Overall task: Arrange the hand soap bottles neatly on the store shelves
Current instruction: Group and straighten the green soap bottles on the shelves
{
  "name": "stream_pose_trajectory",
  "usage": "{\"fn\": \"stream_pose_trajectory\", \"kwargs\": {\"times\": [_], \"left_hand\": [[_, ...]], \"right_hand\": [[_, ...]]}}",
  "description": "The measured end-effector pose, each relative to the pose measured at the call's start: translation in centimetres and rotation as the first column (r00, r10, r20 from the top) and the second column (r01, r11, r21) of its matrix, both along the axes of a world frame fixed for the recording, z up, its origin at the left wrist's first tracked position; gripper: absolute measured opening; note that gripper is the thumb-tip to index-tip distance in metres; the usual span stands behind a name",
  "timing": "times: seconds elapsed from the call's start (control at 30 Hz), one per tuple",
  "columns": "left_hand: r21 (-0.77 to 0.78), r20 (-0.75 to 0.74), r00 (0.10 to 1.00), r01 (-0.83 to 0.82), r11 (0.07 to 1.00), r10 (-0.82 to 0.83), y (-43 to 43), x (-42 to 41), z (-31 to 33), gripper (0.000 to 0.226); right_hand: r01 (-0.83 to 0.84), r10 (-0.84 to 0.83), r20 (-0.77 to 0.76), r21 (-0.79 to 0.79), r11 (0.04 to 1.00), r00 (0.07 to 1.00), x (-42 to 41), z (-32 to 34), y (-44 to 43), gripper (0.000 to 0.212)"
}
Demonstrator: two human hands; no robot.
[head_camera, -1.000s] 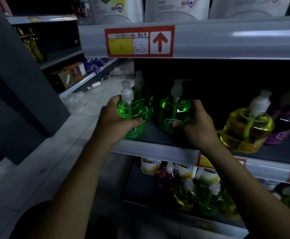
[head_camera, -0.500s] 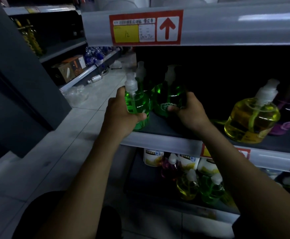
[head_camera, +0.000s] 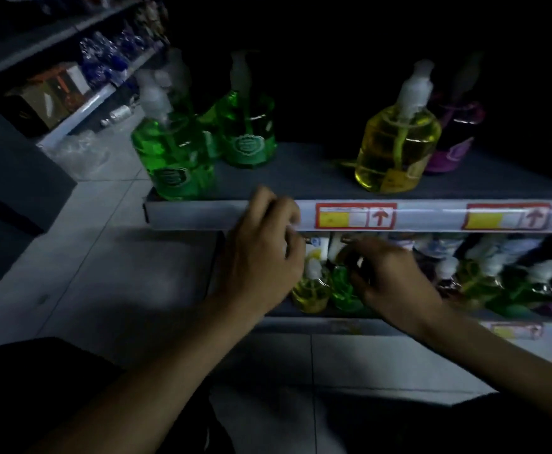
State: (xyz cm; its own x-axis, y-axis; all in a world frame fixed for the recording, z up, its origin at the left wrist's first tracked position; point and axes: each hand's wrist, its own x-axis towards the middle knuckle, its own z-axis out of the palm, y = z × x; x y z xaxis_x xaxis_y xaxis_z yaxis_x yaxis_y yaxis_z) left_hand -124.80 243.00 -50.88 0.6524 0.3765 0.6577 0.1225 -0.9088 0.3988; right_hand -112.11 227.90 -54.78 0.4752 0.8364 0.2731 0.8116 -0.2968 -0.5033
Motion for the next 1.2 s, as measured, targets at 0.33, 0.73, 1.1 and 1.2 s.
{"fn": "stream_pose_trajectory", "kwargs": {"times": [0.33, 0.73, 1.1, 1.2], "left_hand": [[-0.725, -0.637, 0.637, -0.306, 0.617, -0.433, -4.0, 9.0, -16.4, 0.026], [-0.740, -0.570, 0.656, -0.148, 0.656, -0.495, -3.0, 8.8, -17.2, 0.071], [-0.841, -0.478, 0.537, -0.052, 0.538, -0.695, -2.8, 4.2, -9.1, 0.049], [-0.896, -0.368, 0.514, 0.027, 0.443, -0.775, -1.9, 2.2, -5.4, 0.061]], "right_hand": [[0.294, -0.425, -0.277, -0.409, 0.864, 0.862, 6.2, -12.8, -0.7, 0.034], [0.252, -0.306, -0.325, -0.196, 0.948, 0.895, 7.0, -14.1, 0.6, 0.015], [0.026, -0.029, -0.102, -0.037, 0.999, 0.994, 0.2, -3.4, -2.8, 0.036], [-0.005, 0.028, -0.177, 0.130, 0.991, 0.984, -1.2, 0.4, -2.9, 0.027]]}}
